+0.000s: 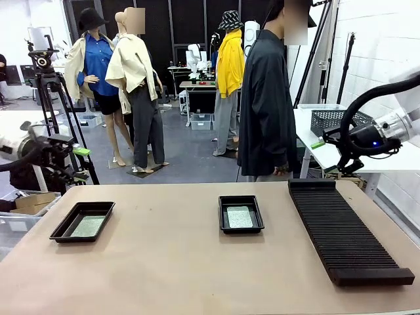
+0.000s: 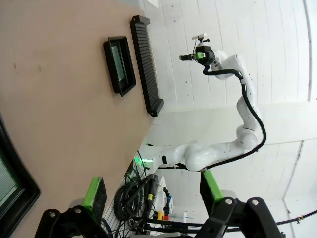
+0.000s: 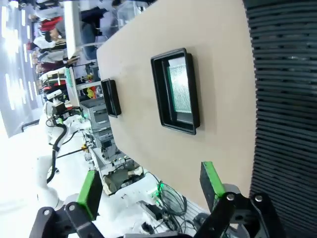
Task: Inspect and transfer BCBs to ESD trays.
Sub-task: Pick up the ESD tray and place it on the left side of the table.
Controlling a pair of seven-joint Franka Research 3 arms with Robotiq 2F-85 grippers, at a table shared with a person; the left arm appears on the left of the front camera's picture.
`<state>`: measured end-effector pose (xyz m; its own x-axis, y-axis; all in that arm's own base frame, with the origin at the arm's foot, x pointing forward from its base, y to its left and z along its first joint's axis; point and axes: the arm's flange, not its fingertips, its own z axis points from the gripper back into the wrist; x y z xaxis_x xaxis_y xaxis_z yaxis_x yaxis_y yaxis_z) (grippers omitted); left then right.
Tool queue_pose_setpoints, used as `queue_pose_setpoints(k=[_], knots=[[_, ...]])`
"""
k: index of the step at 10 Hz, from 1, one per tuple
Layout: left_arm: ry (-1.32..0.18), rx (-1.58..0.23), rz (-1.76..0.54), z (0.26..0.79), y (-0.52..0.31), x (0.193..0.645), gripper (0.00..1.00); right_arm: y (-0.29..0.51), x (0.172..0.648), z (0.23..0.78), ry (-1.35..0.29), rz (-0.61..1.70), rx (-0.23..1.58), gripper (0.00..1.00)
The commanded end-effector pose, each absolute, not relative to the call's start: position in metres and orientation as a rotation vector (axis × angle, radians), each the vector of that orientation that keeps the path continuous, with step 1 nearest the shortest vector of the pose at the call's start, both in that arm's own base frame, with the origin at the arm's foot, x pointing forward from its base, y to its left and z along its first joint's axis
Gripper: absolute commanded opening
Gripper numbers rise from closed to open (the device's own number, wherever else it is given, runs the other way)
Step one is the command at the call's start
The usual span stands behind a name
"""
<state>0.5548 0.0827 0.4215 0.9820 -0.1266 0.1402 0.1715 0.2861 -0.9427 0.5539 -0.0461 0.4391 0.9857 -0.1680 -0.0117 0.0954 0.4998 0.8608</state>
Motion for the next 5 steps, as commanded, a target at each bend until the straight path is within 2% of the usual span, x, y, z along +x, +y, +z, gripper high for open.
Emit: queue_pose_setpoints(k=[1, 5], knots=[[-0.048, -1.168, -0.207, 0.435, 0.047, 0.551, 1.0, -0.061, 0.546, 0.421, -0.144, -0.125, 1.113, 1.0], [0.005, -0.96, -0.25, 0.46, -0.039, 0.571, 1.0, -0.095, 0.542, 0.4, -0.166, -0.088, 1.255, 1.0]])
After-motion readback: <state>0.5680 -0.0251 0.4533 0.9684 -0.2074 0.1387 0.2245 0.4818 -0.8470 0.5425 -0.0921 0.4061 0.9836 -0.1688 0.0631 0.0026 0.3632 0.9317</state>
